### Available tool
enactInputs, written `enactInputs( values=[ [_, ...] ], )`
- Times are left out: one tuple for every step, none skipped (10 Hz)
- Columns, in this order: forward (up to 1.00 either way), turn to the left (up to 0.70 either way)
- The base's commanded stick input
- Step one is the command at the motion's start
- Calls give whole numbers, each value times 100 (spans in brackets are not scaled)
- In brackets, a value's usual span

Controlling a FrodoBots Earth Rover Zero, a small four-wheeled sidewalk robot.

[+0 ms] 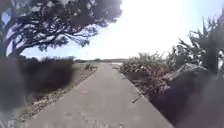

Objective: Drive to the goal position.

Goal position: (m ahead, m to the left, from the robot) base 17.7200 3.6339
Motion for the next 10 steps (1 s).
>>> enactInputs(
  values=[
    [70, 0],
    [70, 0],
    [70, 0],
    [70, 0],
    [70, 0],
    [70, 0],
    [70, 0],
    [70, 0],
    [70, 0],
    [70, 0]
  ],
)
